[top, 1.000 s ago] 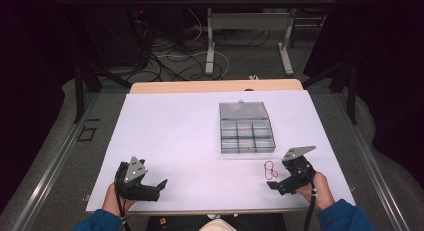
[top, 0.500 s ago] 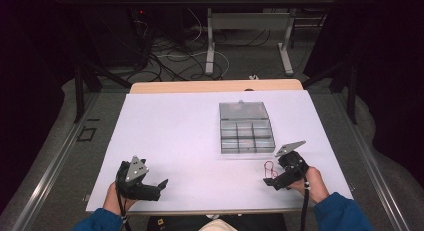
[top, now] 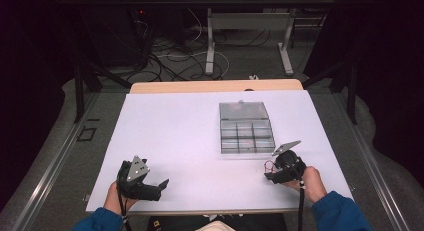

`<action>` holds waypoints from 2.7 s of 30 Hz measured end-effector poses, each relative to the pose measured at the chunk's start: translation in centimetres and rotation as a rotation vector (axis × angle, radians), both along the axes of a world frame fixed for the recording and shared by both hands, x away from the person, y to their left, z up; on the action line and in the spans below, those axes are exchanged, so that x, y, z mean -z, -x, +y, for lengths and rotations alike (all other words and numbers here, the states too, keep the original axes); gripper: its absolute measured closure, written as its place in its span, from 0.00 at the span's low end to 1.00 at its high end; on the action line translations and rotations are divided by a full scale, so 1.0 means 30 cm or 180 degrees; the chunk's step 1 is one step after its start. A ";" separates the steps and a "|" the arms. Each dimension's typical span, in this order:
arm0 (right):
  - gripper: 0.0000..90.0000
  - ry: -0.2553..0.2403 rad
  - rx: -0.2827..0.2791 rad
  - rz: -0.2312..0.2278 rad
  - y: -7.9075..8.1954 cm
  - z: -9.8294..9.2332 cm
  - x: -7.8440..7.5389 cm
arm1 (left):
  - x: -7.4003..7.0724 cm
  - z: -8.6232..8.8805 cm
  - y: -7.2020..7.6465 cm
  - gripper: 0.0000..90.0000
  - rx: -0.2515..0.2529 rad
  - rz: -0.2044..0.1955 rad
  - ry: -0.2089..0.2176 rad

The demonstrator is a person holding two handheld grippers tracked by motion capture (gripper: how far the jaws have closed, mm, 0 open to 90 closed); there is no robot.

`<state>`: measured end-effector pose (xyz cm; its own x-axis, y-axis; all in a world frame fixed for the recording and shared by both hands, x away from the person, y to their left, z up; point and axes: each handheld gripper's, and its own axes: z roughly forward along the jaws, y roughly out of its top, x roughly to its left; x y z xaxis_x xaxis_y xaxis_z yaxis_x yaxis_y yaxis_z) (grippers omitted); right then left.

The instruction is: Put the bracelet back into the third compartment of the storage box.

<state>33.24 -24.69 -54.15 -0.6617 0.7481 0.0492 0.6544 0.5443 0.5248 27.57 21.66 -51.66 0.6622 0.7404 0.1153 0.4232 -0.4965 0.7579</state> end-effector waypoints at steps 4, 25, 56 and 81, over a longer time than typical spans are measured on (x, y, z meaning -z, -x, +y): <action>0.63 0.0014 -0.0019 0.0011 0.009 0.009 -0.005 | 0.000 -0.001 0.000 0.01 0.0002 0.0009 -0.0014; 0.99 -0.0112 -0.0064 -0.0015 0.025 0.006 -0.020 | -0.001 -0.001 -0.001 0.01 -0.0005 0.0017 -0.0040; 0.99 -0.0242 -0.0057 -0.0464 0.077 -0.017 -0.097 | 0.000 0.000 0.003 0.01 -0.0021 -0.0025 -0.0034; 1.00 -0.0306 -0.0013 -0.0633 0.063 -0.020 -0.130 | 0.000 0.002 0.002 0.01 -0.0017 -0.0026 -0.0058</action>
<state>31.35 -25.30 -50.25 -0.6684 0.7437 -0.0116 0.5308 0.4879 0.6930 27.51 21.72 -51.66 0.6571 0.7417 0.1344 0.4197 -0.5081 0.7521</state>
